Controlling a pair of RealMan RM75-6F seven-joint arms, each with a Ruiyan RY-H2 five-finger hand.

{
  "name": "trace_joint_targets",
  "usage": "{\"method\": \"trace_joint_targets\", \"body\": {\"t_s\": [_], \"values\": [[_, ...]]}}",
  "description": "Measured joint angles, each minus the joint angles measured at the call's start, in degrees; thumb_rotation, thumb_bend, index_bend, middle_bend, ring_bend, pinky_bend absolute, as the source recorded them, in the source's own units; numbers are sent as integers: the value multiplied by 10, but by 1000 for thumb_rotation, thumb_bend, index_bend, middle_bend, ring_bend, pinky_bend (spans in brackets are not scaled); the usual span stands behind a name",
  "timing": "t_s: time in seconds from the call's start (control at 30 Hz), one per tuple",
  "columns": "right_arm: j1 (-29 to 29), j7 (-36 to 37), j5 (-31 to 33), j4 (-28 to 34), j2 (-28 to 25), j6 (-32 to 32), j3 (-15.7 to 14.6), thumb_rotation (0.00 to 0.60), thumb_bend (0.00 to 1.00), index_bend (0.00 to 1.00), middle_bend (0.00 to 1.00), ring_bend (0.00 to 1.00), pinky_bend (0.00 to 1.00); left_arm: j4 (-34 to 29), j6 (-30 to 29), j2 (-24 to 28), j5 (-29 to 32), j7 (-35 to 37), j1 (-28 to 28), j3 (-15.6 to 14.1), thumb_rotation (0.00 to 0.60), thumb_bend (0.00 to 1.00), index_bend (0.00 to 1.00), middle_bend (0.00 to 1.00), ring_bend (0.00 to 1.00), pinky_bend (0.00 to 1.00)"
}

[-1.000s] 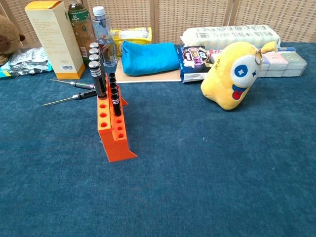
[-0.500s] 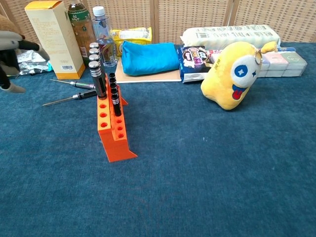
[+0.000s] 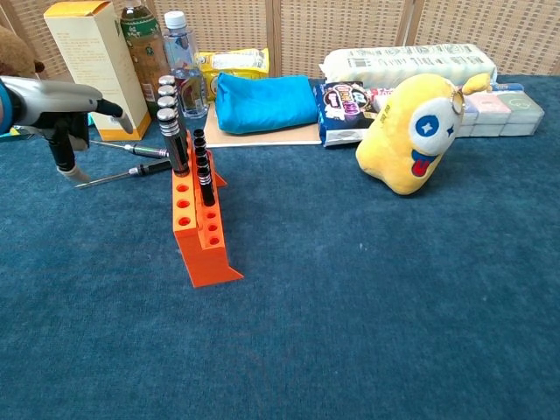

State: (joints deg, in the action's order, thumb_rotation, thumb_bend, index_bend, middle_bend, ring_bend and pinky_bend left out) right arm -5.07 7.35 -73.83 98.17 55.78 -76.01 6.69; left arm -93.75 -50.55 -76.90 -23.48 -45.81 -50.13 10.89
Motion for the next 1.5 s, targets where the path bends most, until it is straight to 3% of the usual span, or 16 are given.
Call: {"method": "trace_joint_targets", "body": {"t_s": [0.3,0.83,1.5], "values": [[1,1,5,-2,0,0,2,600,0,93,49,6,0,49,33,-25,36,17,-41,-14,600,176,138,1000,1000,1000],[1,2,4,-2,0,-1,2,600,0,93,49,6,0,123,38,-86,66,28,-98,-28,600,177,133,1000,1000,1000],[2,10,3,-2,-4,-1,3,600,0,92,49,7,0,167,52,-116,88,43,-122,-45,600,179,133,1000,1000,1000]]}}
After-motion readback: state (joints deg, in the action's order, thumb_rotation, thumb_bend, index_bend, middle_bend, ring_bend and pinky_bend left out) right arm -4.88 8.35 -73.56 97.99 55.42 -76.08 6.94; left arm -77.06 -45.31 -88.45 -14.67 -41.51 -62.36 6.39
